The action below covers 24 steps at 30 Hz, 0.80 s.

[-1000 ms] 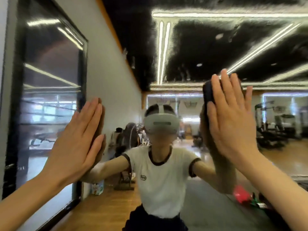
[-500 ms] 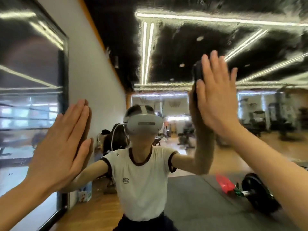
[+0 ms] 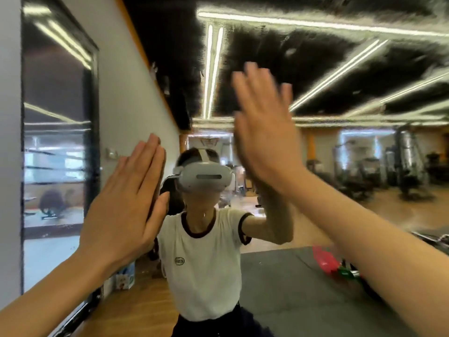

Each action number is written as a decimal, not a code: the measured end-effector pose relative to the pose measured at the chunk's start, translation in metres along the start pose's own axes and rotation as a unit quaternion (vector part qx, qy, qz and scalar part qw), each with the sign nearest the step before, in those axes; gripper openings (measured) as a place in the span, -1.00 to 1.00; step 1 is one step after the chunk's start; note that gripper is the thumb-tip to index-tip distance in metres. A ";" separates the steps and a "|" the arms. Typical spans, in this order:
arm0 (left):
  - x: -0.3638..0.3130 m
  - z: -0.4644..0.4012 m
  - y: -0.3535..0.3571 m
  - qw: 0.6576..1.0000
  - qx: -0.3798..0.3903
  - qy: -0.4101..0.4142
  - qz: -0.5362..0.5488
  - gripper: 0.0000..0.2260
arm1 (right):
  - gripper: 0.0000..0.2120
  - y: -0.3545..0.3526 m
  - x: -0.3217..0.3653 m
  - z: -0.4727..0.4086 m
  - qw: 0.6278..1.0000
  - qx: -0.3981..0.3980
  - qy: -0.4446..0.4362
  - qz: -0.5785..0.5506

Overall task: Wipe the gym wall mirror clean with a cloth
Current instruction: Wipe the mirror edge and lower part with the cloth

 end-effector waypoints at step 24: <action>0.000 -0.001 -0.001 1.000 -0.015 0.014 0.006 -0.41 | -0.41 -0.015 -0.087 0.028 0.936 -0.079 0.341 -0.040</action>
Point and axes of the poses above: each hand's wrist, its own z-axis away from the middle knuckle, its own y-axis out of the palm, x = y × z, the point moved 6 cm from there along -z, towards the middle knuckle, and after that the axes turned 7 degrees about x, right-handed, at the moved point
